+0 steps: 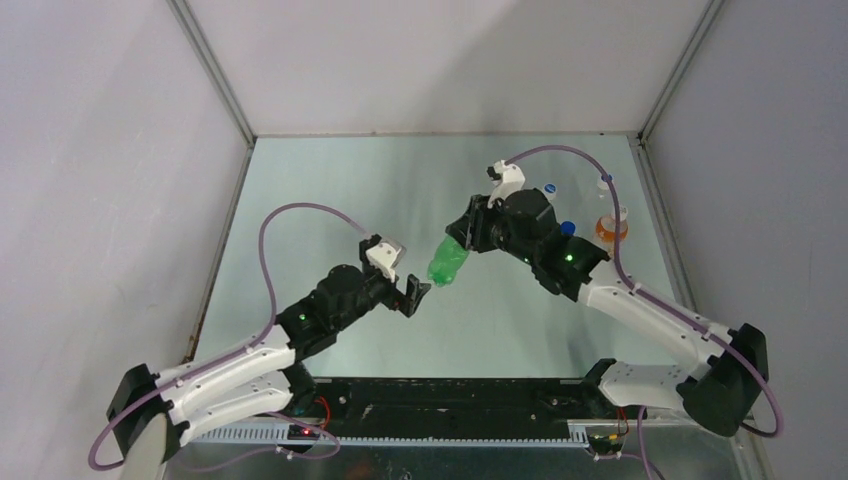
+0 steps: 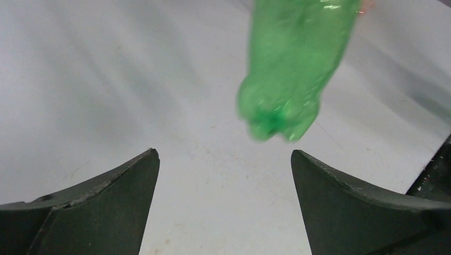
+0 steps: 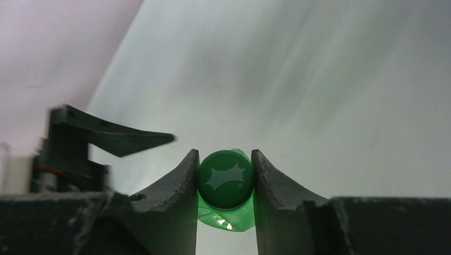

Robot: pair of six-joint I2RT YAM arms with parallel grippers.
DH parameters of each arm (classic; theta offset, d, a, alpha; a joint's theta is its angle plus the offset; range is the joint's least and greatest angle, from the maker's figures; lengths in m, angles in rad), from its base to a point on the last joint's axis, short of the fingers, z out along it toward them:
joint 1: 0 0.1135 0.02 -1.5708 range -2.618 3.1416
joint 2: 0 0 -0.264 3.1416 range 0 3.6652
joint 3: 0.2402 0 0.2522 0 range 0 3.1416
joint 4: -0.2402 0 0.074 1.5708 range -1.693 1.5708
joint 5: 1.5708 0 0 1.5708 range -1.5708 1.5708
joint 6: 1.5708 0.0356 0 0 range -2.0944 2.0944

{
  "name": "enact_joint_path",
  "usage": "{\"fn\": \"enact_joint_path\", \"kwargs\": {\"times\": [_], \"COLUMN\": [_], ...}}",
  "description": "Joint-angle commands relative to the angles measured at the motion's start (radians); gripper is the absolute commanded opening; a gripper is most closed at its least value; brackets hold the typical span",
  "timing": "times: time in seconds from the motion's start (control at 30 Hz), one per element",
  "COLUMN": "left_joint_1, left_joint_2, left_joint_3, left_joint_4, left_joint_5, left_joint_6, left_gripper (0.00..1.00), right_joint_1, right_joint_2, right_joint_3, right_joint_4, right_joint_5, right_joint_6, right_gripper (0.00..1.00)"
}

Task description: Screw on the bottle caps

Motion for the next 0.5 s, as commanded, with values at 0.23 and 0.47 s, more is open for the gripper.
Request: {"fn": "enact_joint_path", "kwargs": {"times": [0.23,0.47], "left_joint_1": [0.201,0.289], "left_joint_2": [-0.236,-0.318], "left_joint_3": [0.070,0.032], "left_joint_4": [-0.300,-0.305], "left_joint_5": [-0.228,-0.302], "left_joint_6": [-0.153,-0.119], "left_gripper": [1.00,1.00], "right_joint_1": [0.037,0.042], "right_joint_2": [-0.117,-0.084], "right_joint_3": [-0.229,-0.380], "right_joint_4": [0.265,0.411], "right_joint_5": [0.298,0.396], "right_joint_6": [-0.523,-0.526], "right_gripper": [0.00,0.00]}}
